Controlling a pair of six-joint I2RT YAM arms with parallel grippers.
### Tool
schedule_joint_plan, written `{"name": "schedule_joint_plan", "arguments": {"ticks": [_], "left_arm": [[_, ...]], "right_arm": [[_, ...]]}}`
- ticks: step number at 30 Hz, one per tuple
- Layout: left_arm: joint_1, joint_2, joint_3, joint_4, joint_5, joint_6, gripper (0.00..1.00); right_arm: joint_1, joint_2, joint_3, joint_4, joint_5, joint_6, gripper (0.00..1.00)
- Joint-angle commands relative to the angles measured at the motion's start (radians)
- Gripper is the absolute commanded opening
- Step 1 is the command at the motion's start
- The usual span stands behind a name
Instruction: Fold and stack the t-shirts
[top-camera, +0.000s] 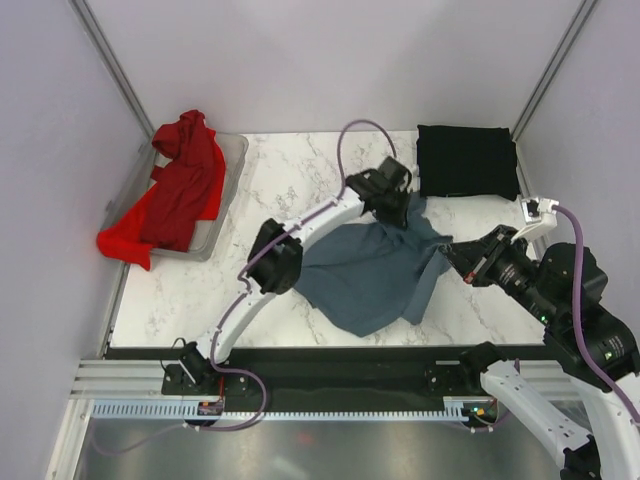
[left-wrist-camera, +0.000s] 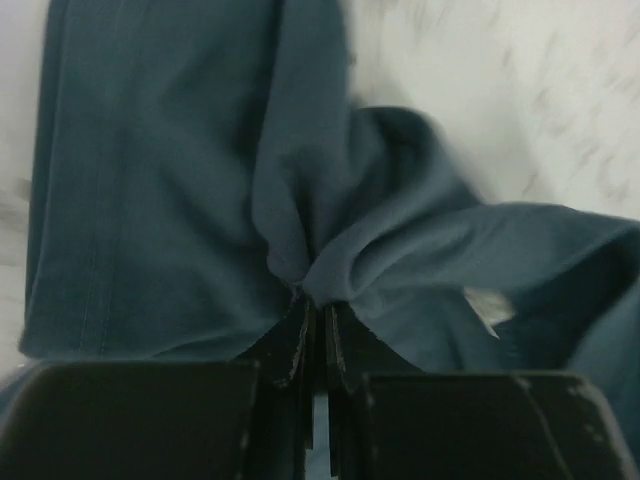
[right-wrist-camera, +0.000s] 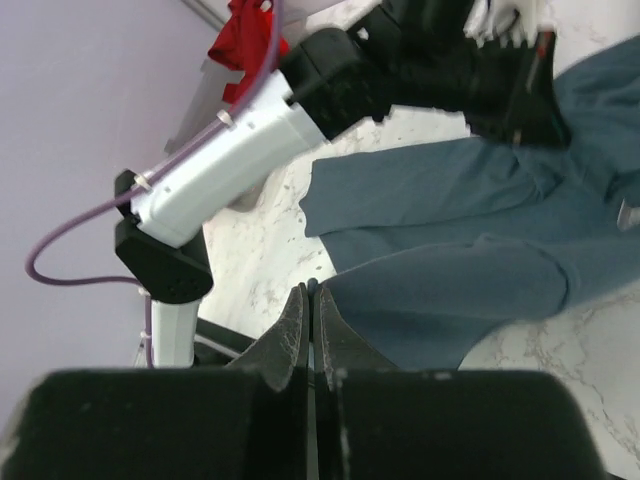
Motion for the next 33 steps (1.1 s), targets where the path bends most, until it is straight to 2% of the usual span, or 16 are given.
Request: {"name": "schedule_joint_plan", "arguments": {"ticks": [1, 4, 6, 7, 8, 9, 11, 12, 14, 19, 22, 25, 26, 28, 31, 33], "left_arm": [[-0.029, -0.060, 0.060, 0.000, 0.042, -0.005, 0.08], [-0.032, -0.126, -0.018, -0.002, -0.008, 0.044, 0.04], [-0.032, -0.212, -0.095, -0.002, -0.038, 0.075, 0.14], [-0.032, -0.232, -0.111, -0.006, -0.033, 0.115, 0.24], [-0.035, -0.250, -0.123, -0.017, -0.035, 0.136, 0.59], [-0.038, -0.249, -0.115, -0.050, -0.045, 0.187, 0.77], [-0.043, -0.233, -0.062, -0.241, -0.201, 0.196, 0.86], [-0.040, -0.241, -0.018, -0.303, -0.284, 0.161, 0.87], [-0.029, -0.325, -0.075, -0.365, -0.421, 0.112, 0.87], [-0.027, -0.884, -0.719, -0.192, -0.516, -0.073, 0.85], [-0.029, -1.113, -1.035, -0.154, -0.498, -0.201, 0.81], [-0.029, -1.239, -1.319, -0.078, -0.429, -0.299, 0.78], [-0.029, -1.311, -1.440, -0.055, -0.421, -0.314, 0.76], [-0.029, -1.368, -1.535, -0.011, -0.408, -0.369, 0.72], [-0.030, -1.463, -1.698, 0.098, -0.337, -0.417, 0.56], [-0.030, -1.488, -1.770, 0.130, -0.322, -0.449, 0.53]], "right_arm": [[-0.001, -0.011, 0.017, -0.021, 0.094, 0.017, 0.00], [-0.001, 0.018, 0.011, 0.019, 0.061, 0.017, 0.00], [-0.001, 0.038, 0.011, 0.062, 0.021, 0.020, 0.00], [-0.001, 0.042, 0.012, 0.074, 0.021, 0.021, 0.00], [-0.001, 0.045, 0.018, 0.083, 0.025, 0.023, 0.00], [-0.002, 0.055, 0.025, 0.088, 0.047, 0.020, 0.00], [-0.001, 0.062, 0.041, 0.085, 0.074, 0.015, 0.00], [-0.001, 0.067, 0.046, 0.071, 0.105, 0.011, 0.00], [-0.001, 0.062, 0.046, 0.056, 0.140, 0.008, 0.00], [-0.002, 0.050, 0.046, -0.038, 0.296, -0.009, 0.00], [-0.001, 0.079, 0.041, -0.084, 0.343, -0.023, 0.00], [-0.001, 0.124, 0.049, -0.081, 0.384, -0.038, 0.00], [-0.002, 0.143, 0.104, -0.078, 0.460, -0.079, 0.00], [-0.002, 0.220, 0.184, -0.068, 0.548, -0.124, 0.00], [-0.001, 0.390, 0.430, -0.083, 0.654, -0.236, 0.00], [-0.001, 0.507, 0.512, -0.131, 0.729, -0.262, 0.00]]}}
